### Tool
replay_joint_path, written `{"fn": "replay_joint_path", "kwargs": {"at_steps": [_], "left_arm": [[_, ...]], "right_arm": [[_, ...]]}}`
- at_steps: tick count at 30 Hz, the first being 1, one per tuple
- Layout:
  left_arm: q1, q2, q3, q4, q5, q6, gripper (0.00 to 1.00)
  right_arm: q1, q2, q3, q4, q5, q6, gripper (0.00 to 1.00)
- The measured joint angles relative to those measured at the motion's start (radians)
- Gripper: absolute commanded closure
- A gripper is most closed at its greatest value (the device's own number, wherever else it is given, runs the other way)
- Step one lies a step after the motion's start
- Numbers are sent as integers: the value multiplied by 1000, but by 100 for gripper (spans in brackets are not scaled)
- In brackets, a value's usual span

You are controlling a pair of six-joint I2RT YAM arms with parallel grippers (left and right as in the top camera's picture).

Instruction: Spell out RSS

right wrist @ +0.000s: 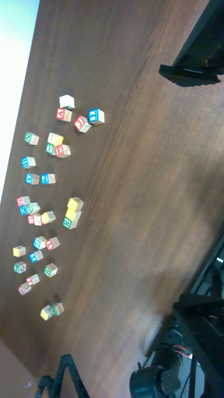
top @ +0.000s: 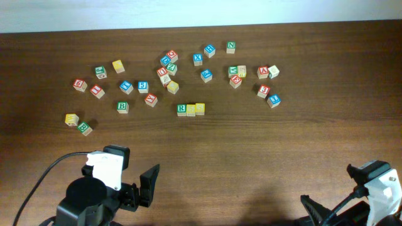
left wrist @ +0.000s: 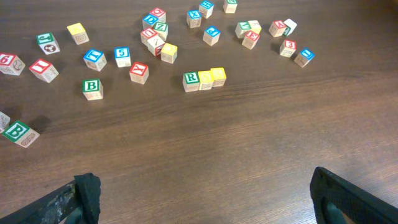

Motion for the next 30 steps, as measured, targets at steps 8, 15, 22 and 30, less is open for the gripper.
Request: {"fn": "replay_joint_path", "kwargs": {"at_steps": [8,15,22,30], "left_arm": [[69,-37,-15,-63,3,0,1],[319,-373,-271,175,-29,0,1],[345,-452,-604,591,-34,11,1],[384,-528,-767,706,31,137,1]], "right_arm": [[0,0,0,0,0,-1,2],[0,0,-5,-1,0,0,2],[0,0,-6,0,0,0,2],[0,0,-6,-1,0,0,2]]}}
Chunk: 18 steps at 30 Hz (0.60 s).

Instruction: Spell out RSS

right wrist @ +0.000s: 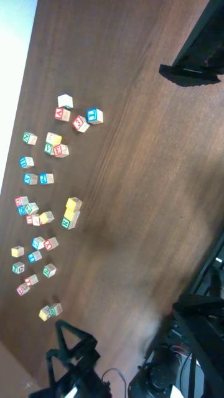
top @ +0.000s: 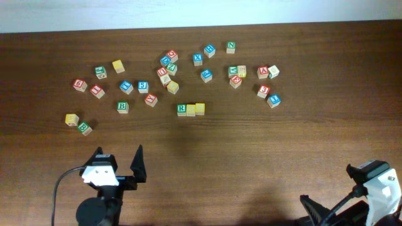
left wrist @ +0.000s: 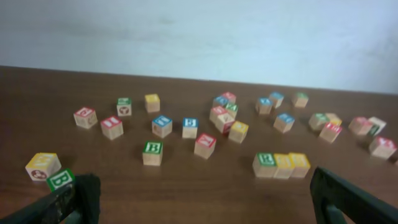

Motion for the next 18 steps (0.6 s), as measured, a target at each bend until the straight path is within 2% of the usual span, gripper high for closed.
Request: {"fn": "replay_joint_path", "kwargs": {"at_steps": [9,11,14,16,18], "left_arm": [[2,-2,-193,249,22,24,1],[2,-3,-225,387,24,24,1],[2,-3,-239,497,31,24,1],[2,-4,-239,518,37,28,1],[2,-4,-239,472,40,28,1]], "right_arm": [[0,0,0,0,0,0,2],[0,0,0,0,0,0,2],[0,0,0,0,0,0,2],[0,0,0,0,0,0,2],[0,0,0,0,0,0,2]]}}
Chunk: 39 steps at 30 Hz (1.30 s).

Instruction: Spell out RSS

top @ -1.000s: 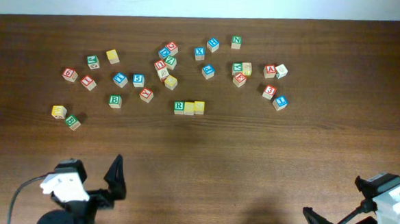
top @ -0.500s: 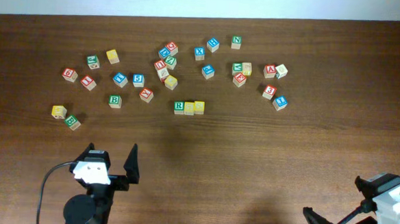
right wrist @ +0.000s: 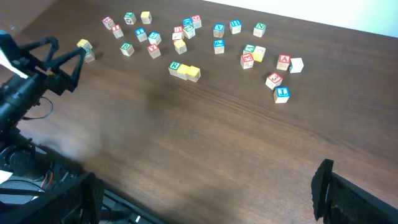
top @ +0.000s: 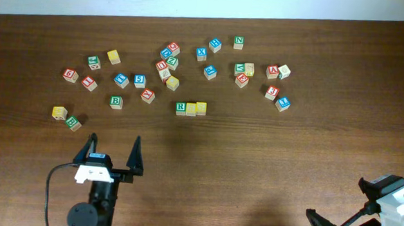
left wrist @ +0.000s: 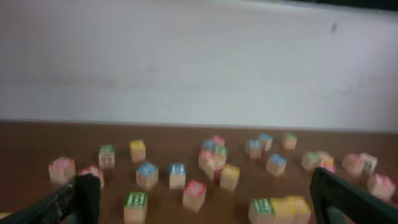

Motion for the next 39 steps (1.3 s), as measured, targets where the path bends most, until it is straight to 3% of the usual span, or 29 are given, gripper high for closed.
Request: {"fn": "replay_joint_path", "kwargs": {"at_steps": [5,27,30,36,39], "left_arm": [[0,-2,-2,-151,4,0,1],[0,-2,-2,-151,19,0,1],[0,-2,-2,-151,19,0,1],[0,-2,-2,-152,23,3,1],[0,-2,-2,-153,23,3,1]], "right_arm": [[0,0,0,0,0,1,2],[0,0,-10,20,5,-4,2],[0,-33,-187,219,48,-8,2],[0,-268,-959,861,58,-15,2],[0,-416,-1204,983,43,-15,2]]}}
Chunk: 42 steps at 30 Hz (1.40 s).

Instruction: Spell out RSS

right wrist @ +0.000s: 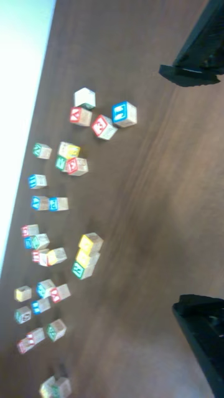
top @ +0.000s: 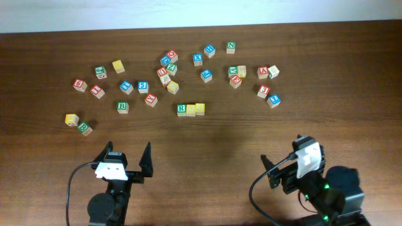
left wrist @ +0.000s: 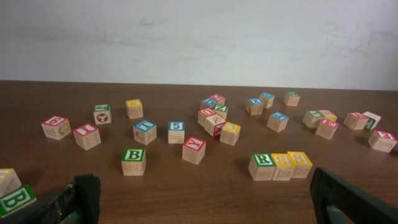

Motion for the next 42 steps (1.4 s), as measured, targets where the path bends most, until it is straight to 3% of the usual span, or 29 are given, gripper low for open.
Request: {"fn": "replay_joint_path", "kwargs": {"at_steps": [5,12,22,28,34,42], "left_arm": [[0,0,0,0,0,0,1],[0,0,0,0,0,0,1],[0,0,0,0,0,0,1],[0,0,0,0,0,0,1],[0,0,0,0,0,0,1],[0,0,0,0,0,0,1]], "right_arm": [[16,-161,-230,110,-8,0,2],[40,-261,-386,180,-11,31,2],[40,-304,-418,365,-11,77,2],[40,-304,-433,380,16,76,2],[40,-305,-497,589,34,72,2],[40,-305,-516,602,34,101,2]]}}
